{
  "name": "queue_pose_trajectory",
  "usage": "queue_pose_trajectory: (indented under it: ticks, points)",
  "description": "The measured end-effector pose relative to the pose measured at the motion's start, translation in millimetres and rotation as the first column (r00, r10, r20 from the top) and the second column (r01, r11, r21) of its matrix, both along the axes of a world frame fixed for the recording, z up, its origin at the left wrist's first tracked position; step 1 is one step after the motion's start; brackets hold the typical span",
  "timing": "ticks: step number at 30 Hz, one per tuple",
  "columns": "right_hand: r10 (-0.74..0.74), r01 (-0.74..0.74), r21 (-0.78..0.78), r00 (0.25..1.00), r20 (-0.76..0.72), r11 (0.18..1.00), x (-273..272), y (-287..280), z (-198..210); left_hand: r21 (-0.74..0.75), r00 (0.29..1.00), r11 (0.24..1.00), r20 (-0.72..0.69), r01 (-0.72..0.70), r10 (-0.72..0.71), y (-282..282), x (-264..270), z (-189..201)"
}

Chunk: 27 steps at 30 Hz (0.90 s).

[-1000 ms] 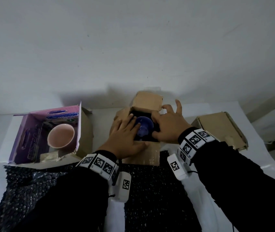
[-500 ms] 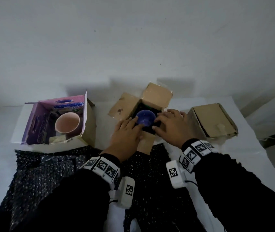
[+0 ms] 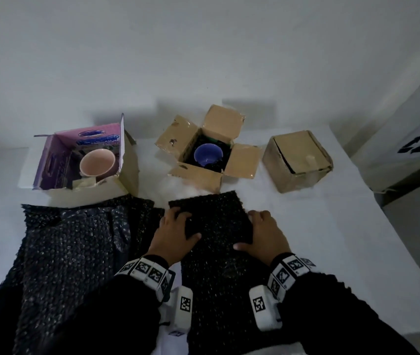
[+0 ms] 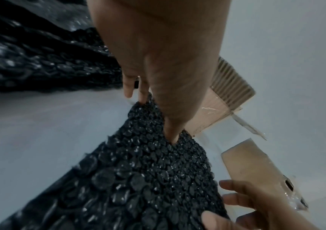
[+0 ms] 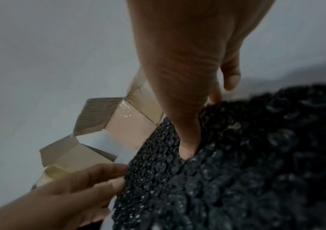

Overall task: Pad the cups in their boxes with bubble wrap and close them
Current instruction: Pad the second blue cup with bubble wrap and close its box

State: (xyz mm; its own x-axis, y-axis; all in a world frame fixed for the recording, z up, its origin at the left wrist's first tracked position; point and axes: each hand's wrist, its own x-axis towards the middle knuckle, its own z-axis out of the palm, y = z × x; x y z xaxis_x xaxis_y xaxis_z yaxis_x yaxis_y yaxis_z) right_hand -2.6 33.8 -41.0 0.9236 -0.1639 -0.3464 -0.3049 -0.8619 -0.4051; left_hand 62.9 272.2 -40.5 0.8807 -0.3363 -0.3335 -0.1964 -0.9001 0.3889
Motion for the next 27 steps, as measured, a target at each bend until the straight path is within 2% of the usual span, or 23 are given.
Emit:
queue_pose_trajectory:
  ticks: [1, 3, 6, 8, 11, 15, 18, 21, 22, 24, 25, 27]
  points:
    - [-0.032, 0.034, 0.032, 0.998, -0.049, 0.999, 0.3, 3.1, -2.4, 0.036, 0.999, 0.999, -0.029, 0.023, -0.022, 1.1, -3.3, 0.1]
    - [-0.055, 0.059, 0.087, 0.997, -0.049, 0.994, 5.5, 7.1, -1.9, 0.089, 0.998, 0.995, -0.046, 0.046, -0.042, 1.8, -8.4, 0.0]
    - [0.025, -0.012, 0.194, 0.998, -0.063, 0.981, 17.3, 4.6, 15.3, 0.116, 0.999, 0.993, -0.039, 0.028, -0.024, 0.1, -10.3, 5.4]
    - [0.111, -0.080, 0.307, 0.990, -0.084, 0.948, 25.5, -0.1, 36.6, 0.072, 0.999, 0.997, 0.039, 0.021, -0.024, -0.8, -5.0, 13.4]
    - [0.261, -0.229, 0.350, 0.964, -0.045, 0.908, 36.8, -5.2, 75.4, -0.156, 0.989, 0.987, 0.147, 0.032, -0.009, -4.9, 3.6, 30.1]
    - [0.338, -0.329, 0.351, 0.940, 0.038, 0.876, 50.4, -1.5, 124.8, -0.480, 0.994, 0.871, 0.076, 0.107, -0.080, -18.4, 5.5, 63.3]
    - [0.297, -0.292, 0.369, 0.954, 0.044, 0.882, 55.4, -4.6, 150.9, -0.585, 0.999, 0.810, 0.050, 0.046, -0.021, -23.0, 8.1, 79.6]
    - [0.323, -0.293, 0.351, 0.946, -0.030, 0.889, 56.4, -19.4, 166.2, -0.617, 0.987, 0.787, 0.111, -0.021, 0.113, -18.9, 13.9, 94.0]
    - [0.308, -0.285, 0.362, 0.951, -0.007, 0.887, 56.8, -24.3, 169.2, -0.613, 0.976, 0.789, 0.148, -0.038, 0.162, -17.1, 16.4, 100.2]
    - [0.199, -0.248, 0.401, 0.967, 0.161, 0.882, 58.6, -29.3, 173.7, -0.566, 0.930, 0.822, 0.265, -0.063, 0.254, -14.9, 20.4, 112.0]
    - [0.124, -0.233, 0.390, 0.950, 0.286, 0.891, 60.9, -29.2, 175.6, -0.524, 0.891, 0.849, 0.351, -0.066, 0.287, -15.8, 21.9, 118.3]
    - [0.032, -0.221, 0.296, 0.846, 0.532, 0.929, 68.2, -23.9, 181.8, -0.436, 0.821, 0.897, 0.485, -0.070, 0.300, -21.2, 25.2, 132.1]
